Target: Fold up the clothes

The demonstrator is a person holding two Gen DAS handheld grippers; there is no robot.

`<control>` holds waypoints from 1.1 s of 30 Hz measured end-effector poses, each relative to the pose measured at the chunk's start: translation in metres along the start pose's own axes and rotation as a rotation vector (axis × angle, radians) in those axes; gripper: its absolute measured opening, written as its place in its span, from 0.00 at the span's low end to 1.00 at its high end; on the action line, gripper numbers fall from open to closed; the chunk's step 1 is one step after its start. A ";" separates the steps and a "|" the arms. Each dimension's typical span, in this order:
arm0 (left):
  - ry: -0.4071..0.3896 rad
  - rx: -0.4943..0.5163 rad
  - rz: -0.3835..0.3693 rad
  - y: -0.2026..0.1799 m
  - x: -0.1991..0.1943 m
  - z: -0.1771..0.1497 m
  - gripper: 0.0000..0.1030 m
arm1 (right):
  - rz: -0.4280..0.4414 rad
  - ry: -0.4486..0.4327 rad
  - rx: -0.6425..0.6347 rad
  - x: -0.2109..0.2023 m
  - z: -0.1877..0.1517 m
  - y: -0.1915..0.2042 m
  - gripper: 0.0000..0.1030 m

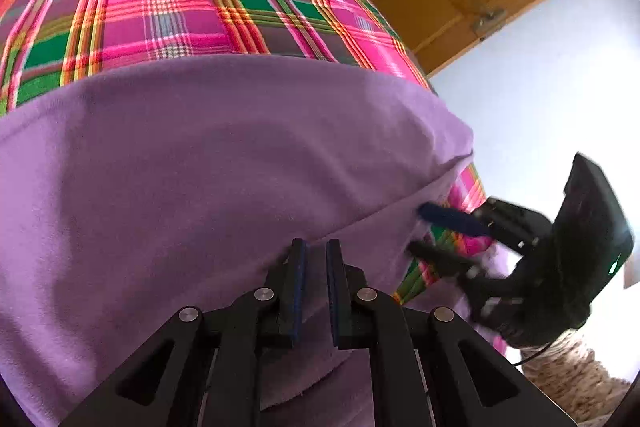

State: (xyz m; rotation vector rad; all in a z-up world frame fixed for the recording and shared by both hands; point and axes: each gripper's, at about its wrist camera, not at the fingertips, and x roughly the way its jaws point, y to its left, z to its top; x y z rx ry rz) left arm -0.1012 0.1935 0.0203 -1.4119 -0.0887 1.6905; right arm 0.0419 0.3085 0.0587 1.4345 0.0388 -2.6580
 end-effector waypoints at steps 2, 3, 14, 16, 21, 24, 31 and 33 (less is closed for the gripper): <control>-0.002 -0.008 -0.015 0.003 -0.001 0.000 0.10 | 0.005 0.021 -0.034 0.005 0.000 0.007 0.47; -0.002 -0.007 -0.019 0.003 -0.001 0.000 0.10 | 0.007 0.032 -0.051 0.007 0.001 0.010 0.48; -0.004 -0.026 -0.054 0.009 -0.002 0.000 0.10 | 0.013 0.062 -0.126 0.015 0.004 0.028 0.35; -0.003 -0.035 -0.057 0.010 -0.002 0.000 0.10 | 0.012 0.061 -0.134 0.014 0.004 0.031 0.28; -0.003 -0.048 -0.056 0.009 -0.005 0.000 0.10 | -0.002 0.052 -0.121 0.008 0.001 0.035 0.05; -0.007 -0.051 -0.048 0.008 -0.007 0.000 0.10 | -0.011 0.046 -0.113 0.004 0.000 0.037 0.04; -0.032 -0.035 -0.017 -0.002 -0.019 -0.002 0.12 | 0.007 -0.016 -0.032 -0.022 -0.002 0.035 0.04; -0.053 -0.014 -0.013 -0.011 -0.027 -0.004 0.21 | 0.026 -0.032 0.001 -0.030 -0.003 0.034 0.04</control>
